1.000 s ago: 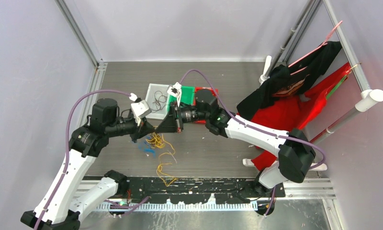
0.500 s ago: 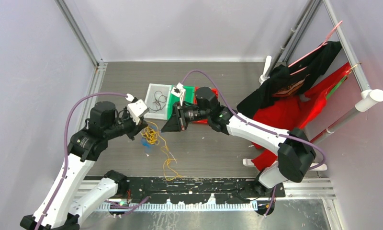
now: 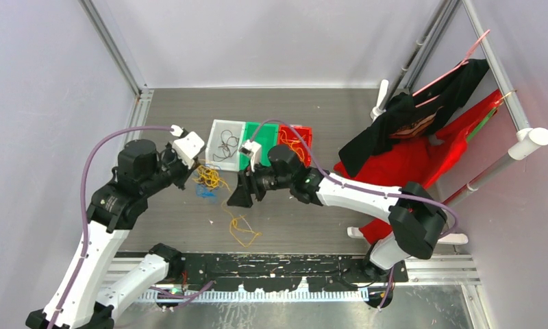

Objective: Untangle the cables

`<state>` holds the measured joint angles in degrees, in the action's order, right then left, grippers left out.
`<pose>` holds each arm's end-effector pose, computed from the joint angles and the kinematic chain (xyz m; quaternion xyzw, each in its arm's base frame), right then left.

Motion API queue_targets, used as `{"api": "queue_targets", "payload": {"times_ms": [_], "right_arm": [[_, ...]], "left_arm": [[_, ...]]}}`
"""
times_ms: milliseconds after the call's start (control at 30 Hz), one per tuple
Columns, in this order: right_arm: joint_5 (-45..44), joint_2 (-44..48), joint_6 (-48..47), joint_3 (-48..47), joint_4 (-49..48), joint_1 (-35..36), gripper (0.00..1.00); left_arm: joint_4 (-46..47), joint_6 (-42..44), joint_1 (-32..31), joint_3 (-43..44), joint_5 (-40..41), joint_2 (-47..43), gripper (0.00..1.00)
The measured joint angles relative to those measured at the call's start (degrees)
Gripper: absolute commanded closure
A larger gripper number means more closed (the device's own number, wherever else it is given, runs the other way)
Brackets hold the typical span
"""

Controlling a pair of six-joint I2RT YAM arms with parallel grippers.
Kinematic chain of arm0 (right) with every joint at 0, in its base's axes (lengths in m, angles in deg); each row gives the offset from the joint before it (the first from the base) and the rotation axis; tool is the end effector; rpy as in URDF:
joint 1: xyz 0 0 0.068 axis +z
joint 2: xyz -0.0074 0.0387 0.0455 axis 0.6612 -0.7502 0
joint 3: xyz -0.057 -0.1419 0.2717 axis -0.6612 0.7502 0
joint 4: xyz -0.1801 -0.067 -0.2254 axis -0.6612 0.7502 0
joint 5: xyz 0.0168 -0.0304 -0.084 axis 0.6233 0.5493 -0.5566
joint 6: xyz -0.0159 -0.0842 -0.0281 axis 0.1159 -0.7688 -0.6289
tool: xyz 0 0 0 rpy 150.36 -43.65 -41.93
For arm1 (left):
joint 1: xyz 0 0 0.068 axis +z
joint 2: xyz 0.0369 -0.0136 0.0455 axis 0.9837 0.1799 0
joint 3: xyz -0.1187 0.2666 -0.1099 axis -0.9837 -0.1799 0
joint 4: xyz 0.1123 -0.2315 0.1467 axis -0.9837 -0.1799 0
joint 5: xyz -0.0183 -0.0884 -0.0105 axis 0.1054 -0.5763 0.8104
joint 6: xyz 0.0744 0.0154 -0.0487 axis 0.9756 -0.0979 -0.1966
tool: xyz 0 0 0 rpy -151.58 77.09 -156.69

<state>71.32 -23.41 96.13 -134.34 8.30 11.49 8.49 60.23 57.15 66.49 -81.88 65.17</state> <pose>0.2153 0.3524 0.2782 -0.3397 0.7351 0.5102 0.2899 0.1630 -0.0849 0.4099 0.3535 0.7683 -0.0974 0.5247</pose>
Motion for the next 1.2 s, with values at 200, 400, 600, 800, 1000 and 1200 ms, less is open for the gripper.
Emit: {"api": "queue_targets", "payload": {"times_ms": [200,400,600,800,1000,1200], "right_arm": [[-5.68,-3.23,-0.74,1.84,-6.27,3.65,0.31],[-11.96,-7.80,-0.90,2.25,-13.75,4.68,0.28],[-19.15,-14.12,-1.99,1.55,-18.99,6.69,0.27],[-23.69,-19.71,-2.47,0.39,-23.52,7.82,0.28],[-25.40,-21.99,-2.89,-1.60,-26.36,8.04,0.51],[-25.57,-22.10,-1.97,-1.46,-28.41,8.02,0.62]], "left_arm": [[-0.11,1.36,0.00,3.78,2.10,0.81,1.00],[-0.61,2.49,0.00,7.56,2.54,1.53,1.00],[-1.57,3.23,0.00,12.22,2.49,2.49,1.00],[-2.14,3.26,0.00,16.00,2.40,3.26,1.00],[-3.10,3.26,0.00,19.85,1.84,4.09,1.00],[-4.57,3.28,0.00,24.87,1.42,5.20,1.00]]}}
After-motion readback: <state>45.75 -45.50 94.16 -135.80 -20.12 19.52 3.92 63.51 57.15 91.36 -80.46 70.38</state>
